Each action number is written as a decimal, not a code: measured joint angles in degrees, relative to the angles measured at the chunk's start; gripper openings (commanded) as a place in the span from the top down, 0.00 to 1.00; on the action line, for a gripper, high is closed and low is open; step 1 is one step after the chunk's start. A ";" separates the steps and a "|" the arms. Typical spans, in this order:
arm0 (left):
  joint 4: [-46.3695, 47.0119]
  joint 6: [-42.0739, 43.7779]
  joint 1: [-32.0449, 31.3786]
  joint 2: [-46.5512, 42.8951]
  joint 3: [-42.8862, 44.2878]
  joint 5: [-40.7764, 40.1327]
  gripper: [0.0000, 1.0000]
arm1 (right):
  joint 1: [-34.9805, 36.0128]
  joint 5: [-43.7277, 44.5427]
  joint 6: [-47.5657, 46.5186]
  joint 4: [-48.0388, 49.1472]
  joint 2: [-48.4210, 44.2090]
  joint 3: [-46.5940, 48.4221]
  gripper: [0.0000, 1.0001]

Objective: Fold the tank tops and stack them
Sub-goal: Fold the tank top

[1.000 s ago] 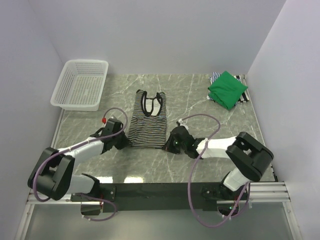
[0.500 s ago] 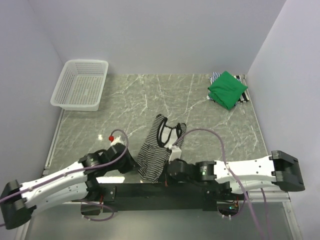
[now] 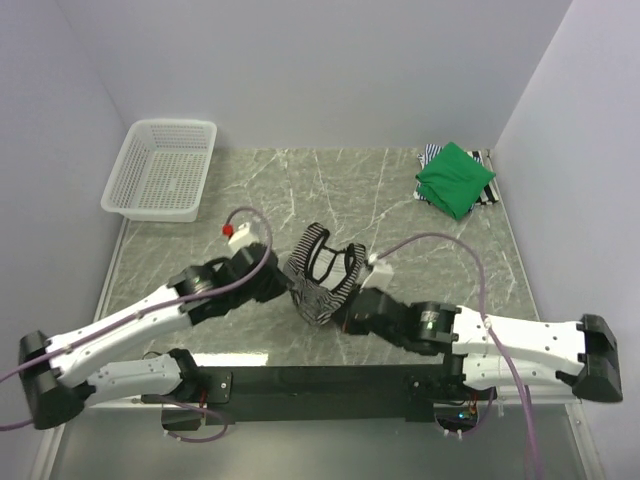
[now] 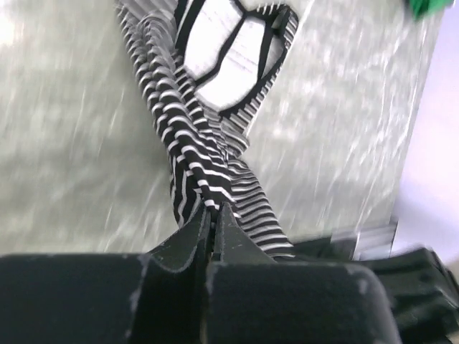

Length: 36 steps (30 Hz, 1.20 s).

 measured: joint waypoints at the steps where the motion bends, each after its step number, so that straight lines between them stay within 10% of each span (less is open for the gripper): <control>1: 1.49 1.25 1.90 2.29 1.18 0.24 0.99 | -3.08 -0.15 -1.31 0.00 -0.79 0.00 1.00; 10: 13.51 8.79 21.18 20.28 7.56 11.82 0.99 | -26.69 -9.60 -13.09 4.42 1.53 0.85 1.00; 19: 17.62 11.78 26.01 34.86 18.71 18.27 0.99 | -39.41 -21.31 -20.44 10.56 11.65 4.17 1.00; 24: 17.31 11.85 27.08 27.91 10.84 18.47 0.99 | -35.17 -23.34 -20.79 10.69 10.27 3.85 1.00; 36: 2.95 9.60 27.56 -5.90 -10.91 18.43 1.00 | -0.31 -14.56 -8.66 9.68 7.91 1.86 1.00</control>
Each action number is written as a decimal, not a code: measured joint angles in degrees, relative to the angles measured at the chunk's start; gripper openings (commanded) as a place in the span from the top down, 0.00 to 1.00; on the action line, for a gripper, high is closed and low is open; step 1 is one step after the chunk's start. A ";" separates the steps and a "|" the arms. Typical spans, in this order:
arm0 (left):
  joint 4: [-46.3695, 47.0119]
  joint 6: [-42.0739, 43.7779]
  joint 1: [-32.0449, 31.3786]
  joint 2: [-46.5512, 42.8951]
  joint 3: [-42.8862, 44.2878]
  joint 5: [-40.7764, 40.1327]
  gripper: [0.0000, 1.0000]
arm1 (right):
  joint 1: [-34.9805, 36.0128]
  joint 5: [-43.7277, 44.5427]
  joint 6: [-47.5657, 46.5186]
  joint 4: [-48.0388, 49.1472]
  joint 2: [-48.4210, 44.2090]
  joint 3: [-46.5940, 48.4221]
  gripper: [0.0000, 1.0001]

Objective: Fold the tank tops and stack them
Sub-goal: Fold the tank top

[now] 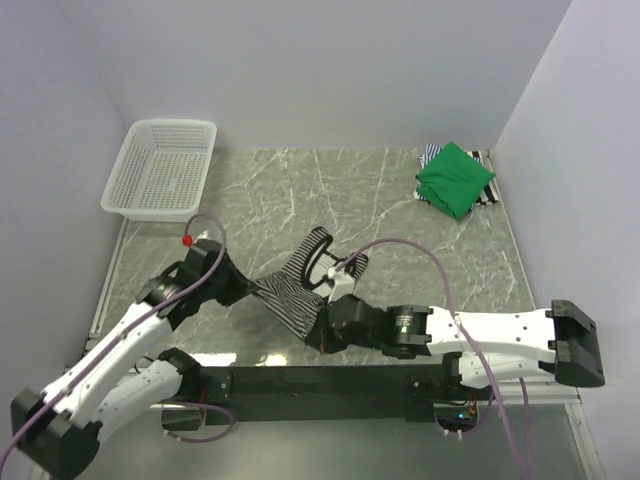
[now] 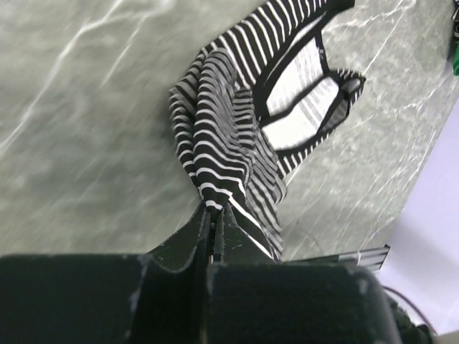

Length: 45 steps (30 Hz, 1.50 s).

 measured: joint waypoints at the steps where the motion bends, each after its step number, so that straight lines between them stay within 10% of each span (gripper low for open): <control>1: -2.23 -0.20 0.00 -3.02 -0.61 -0.17 0.99 | 2.21 1.46 1.33 -0.52 1.05 0.68 1.00; 15: -10.67 -0.52 0.00 -7.96 3.23 -5.77 0.99 | 8.15 6.43 4.28 -2.38 9.18 11.34 1.00; 45: 10.69 4.26 -0.02 45.59 34.16 0.07 0.97 | -35.06 -22.49 -1.33 17.77 2.05 -8.13 1.00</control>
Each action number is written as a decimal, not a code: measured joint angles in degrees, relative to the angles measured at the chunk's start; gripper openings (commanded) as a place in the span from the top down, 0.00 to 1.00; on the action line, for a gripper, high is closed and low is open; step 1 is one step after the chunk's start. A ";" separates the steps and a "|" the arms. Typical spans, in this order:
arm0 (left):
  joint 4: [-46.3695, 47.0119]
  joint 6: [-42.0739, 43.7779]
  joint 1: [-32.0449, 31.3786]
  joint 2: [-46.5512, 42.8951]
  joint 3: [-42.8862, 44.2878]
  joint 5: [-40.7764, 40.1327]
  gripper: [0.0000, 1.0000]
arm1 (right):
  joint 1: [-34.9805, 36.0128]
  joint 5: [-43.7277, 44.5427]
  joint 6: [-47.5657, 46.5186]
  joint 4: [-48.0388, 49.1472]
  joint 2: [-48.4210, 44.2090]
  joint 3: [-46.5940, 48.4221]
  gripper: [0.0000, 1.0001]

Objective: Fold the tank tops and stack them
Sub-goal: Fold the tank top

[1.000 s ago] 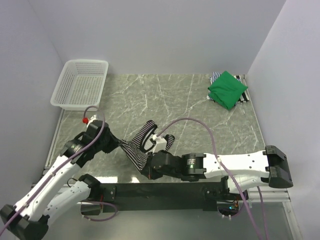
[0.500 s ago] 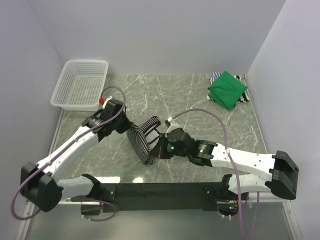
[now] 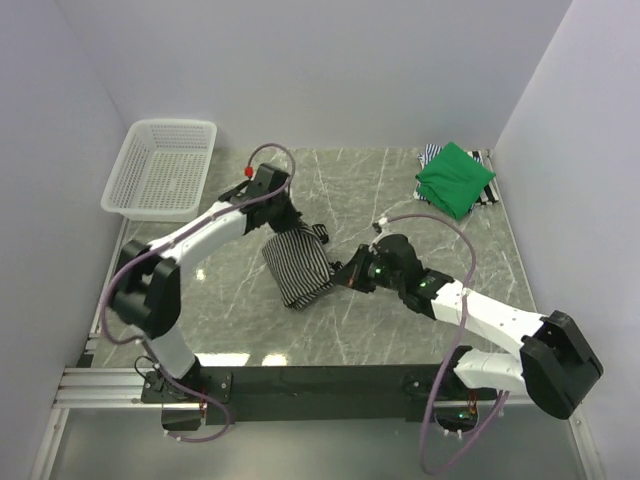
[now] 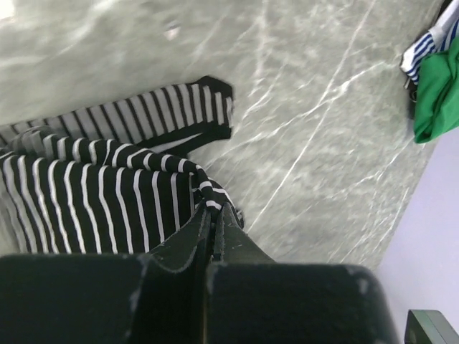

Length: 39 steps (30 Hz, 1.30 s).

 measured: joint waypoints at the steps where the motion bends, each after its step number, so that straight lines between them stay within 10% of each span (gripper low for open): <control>1: 0.52 0.24 0.00 2.69 1.92 0.92 0.96 | -1.68 -0.83 -0.15 0.96 0.31 -0.59 1.00; 13: 11.19 3.93 0.24 21.31 12.59 8.55 0.43 | -16.17 -8.35 -2.56 7.50 9.33 -6.75 0.54; 22: 10.54 6.75 2.36 9.60 11.04 5.18 0.61 | -15.61 0.90 -6.62 -2.86 -4.11 -2.08 0.53; 29: 8.94 7.67 3.17 -7.30 -3.04 2.95 0.72 | -6.84 3.43 -8.83 -3.13 5.88 8.39 0.56; 39: 9.99 11.54 4.24 9.35 -5.88 10.32 0.57 | -10.03 3.10 -6.62 -2.40 19.93 4.42 0.60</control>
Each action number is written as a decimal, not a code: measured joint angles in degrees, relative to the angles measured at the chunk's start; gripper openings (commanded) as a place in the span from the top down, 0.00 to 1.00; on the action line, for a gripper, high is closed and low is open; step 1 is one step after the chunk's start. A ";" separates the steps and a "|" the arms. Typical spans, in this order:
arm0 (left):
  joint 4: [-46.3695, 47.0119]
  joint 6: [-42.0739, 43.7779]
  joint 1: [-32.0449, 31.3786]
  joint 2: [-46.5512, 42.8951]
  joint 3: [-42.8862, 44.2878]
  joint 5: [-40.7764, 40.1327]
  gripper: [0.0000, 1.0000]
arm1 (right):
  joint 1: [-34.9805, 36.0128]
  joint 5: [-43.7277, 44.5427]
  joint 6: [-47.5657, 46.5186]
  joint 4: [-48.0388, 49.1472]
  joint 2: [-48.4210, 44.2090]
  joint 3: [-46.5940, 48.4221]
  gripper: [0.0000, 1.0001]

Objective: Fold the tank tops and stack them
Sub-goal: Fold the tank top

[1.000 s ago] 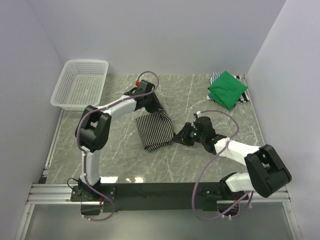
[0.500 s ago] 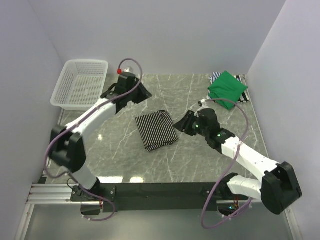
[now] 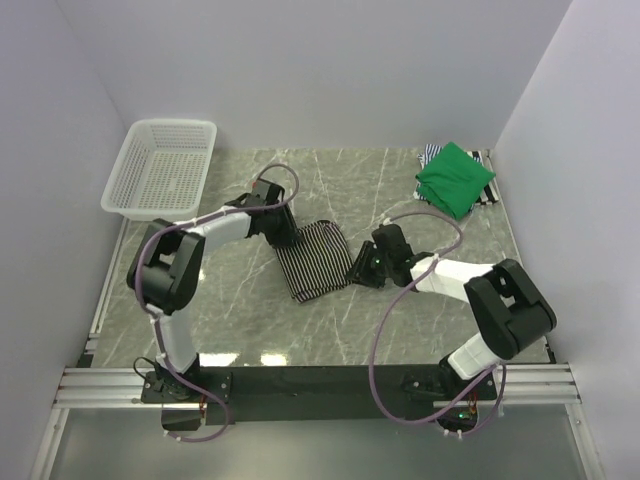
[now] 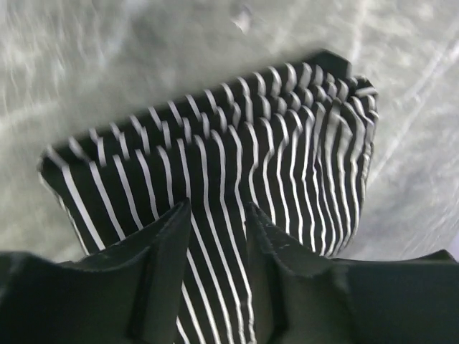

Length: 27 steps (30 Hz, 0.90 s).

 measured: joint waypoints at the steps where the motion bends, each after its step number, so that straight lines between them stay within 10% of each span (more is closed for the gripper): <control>1: -0.04 0.20 0.48 1.90 1.01 0.61 0.56 | -0.68 0.13 0.09 0.00 0.92 0.00 0.60; 15: -6.34 5.27 3.45 8.24 16.55 -6.14 0.59 | -1.49 2.62 -0.50 -3.67 10.62 11.52 0.60; 27: 1.49 -7.98 -1.29 -12.48 -19.17 -9.16 0.63 | -1.51 4.98 -6.56 -18.43 34.18 52.00 0.57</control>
